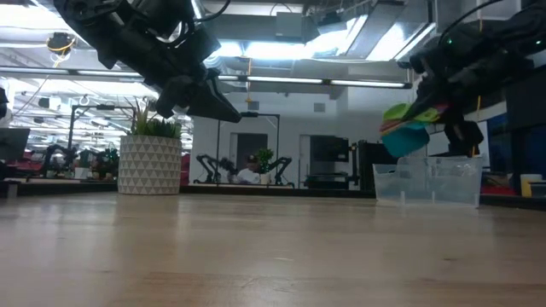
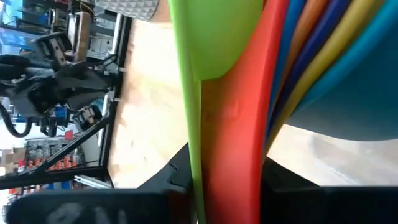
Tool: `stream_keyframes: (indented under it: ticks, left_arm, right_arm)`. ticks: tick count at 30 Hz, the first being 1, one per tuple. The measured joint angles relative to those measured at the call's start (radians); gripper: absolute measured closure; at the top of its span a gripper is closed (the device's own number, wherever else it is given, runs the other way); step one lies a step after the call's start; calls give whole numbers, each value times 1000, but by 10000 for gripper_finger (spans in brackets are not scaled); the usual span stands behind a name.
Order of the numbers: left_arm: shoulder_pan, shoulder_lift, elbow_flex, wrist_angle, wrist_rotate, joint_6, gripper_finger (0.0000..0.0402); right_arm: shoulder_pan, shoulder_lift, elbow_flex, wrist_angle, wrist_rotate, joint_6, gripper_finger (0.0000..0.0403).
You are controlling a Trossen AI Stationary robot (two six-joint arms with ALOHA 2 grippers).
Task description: Nest measuring cups in basket
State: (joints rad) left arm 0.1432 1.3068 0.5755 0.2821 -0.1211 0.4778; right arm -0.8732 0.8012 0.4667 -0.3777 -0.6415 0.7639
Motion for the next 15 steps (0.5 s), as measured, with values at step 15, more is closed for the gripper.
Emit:
stream_keyframes:
  ticks: [15]
  left_arm:
    - [0,0,0,0,0,0,374]
  right_arm:
    - [-206,-1,0,-131,-52,-203,325]
